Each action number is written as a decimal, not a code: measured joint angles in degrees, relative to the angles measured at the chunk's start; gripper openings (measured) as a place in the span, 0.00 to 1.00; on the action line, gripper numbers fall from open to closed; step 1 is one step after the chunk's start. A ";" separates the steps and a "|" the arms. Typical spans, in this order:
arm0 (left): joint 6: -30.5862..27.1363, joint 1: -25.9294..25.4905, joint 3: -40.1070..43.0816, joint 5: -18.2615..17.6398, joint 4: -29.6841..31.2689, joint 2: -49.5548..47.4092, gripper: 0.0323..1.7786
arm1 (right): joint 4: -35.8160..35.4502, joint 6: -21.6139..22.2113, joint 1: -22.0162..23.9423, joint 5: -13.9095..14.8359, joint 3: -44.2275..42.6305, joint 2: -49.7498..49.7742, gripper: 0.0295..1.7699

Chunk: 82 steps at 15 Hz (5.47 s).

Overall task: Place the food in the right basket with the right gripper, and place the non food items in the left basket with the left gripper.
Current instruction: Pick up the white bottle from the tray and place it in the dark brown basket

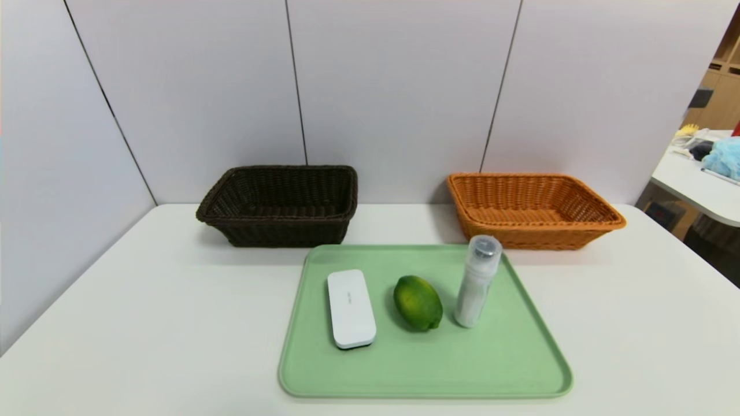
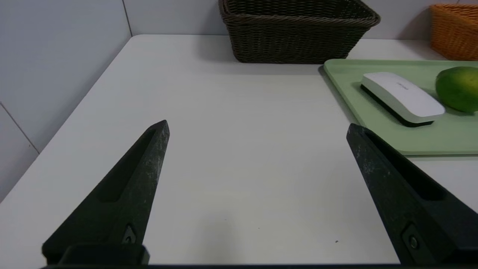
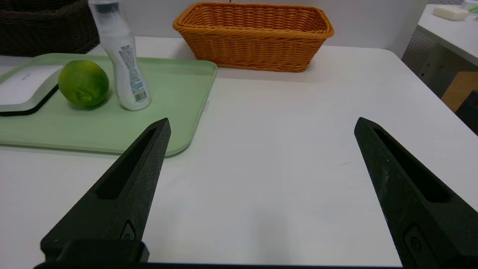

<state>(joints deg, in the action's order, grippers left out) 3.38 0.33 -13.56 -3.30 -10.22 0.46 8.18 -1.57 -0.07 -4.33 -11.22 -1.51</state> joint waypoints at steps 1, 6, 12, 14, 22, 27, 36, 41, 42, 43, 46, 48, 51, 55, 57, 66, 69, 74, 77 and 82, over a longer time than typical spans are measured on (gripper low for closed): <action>-0.32 0.00 -4.13 -0.90 -3.54 0.59 0.95 | 1.99 -0.11 0.00 -0.82 -3.15 -1.18 0.96; -3.58 -1.37 -19.93 -1.49 -8.61 9.18 0.95 | 4.16 -1.15 0.10 -2.76 -16.65 -12.02 0.96; -3.17 -8.01 -21.05 -10.52 -7.34 17.09 0.95 | 3.45 -4.35 0.32 -6.85 -21.77 -22.76 0.96; -2.63 -8.35 -17.88 -12.09 -2.23 19.63 0.95 | 2.95 -4.71 0.32 -7.00 -21.86 -25.49 0.96; -1.73 -8.48 -12.52 -12.52 8.53 29.44 0.95 | -6.81 -4.38 -0.17 -13.36 -18.16 -36.02 0.96; -1.78 -8.42 -11.80 -12.59 8.46 30.54 0.95 | -13.24 -4.12 -6.14 -13.73 -16.20 -42.97 0.96; -2.12 -8.20 -10.91 -12.59 12.58 34.79 0.95 | -22.35 -4.05 -14.20 -11.98 -13.45 -51.57 0.96; -0.33 0.20 -9.84 -10.75 26.92 44.74 0.95 | -22.67 -4.13 -15.60 -11.70 -13.17 -53.97 0.96; 0.73 3.55 -9.37 -9.36 28.37 46.47 0.95 | -22.65 -4.16 -15.60 -11.72 -13.18 -54.19 0.96; 1.63 7.46 -8.77 -7.44 30.35 48.24 0.95 | -22.67 -4.23 -15.65 -11.70 -13.18 -54.44 0.96; 3.10 20.39 -6.62 1.18 38.30 54.11 0.95 | -24.00 -4.12 -15.85 -11.70 -13.26 -55.21 0.96; 4.34 25.82 -5.86 8.23 46.35 58.47 0.95 | -24.64 -4.12 -16.04 -11.74 -12.95 -55.48 0.96; 4.41 29.32 -3.94 11.09 51.14 63.10 0.95 | -25.30 -4.01 -16.37 -11.72 -12.02 -56.02 0.96; 4.36 30.29 -3.34 12.18 52.33 67.01 0.95 | -31.49 -3.50 -17.40 -11.74 -9.90 -58.12 0.96; 4.30 30.37 -3.00 12.58 52.54 68.19 0.95 | -32.01 -3.49 -17.97 -11.74 -9.81 -59.23 0.96; 4.14 31.48 -2.38 12.58 52.43 69.99 0.95 | -48.49 -3.06 -22.42 -11.70 -7.47 -71.63 0.96; 4.11 31.56 -2.12 12.62 52.43 70.32 0.95 | -55.92 -3.16 -23.25 -11.72 -7.25 -77.86 0.96; 3.64 31.59 -1.46 12.78 52.41 70.36 0.95 | -65.28 -3.52 -24.34 -11.96 -7.33 -87.24 0.96; 2.74 31.59 -0.91 12.81 52.41 70.14 0.95 | -72.75 -3.57 -24.41 -12.13 -7.50 -93.39 0.96; 2.73 31.59 -0.20 12.80 52.44 69.94 0.95 | -80.80 -3.79 -23.32 -11.96 -8.07 -101.07 0.96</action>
<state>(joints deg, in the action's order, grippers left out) 6.11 31.91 -13.75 9.50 42.23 70.40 -72.62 -5.36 -23.39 -16.29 -19.29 -102.58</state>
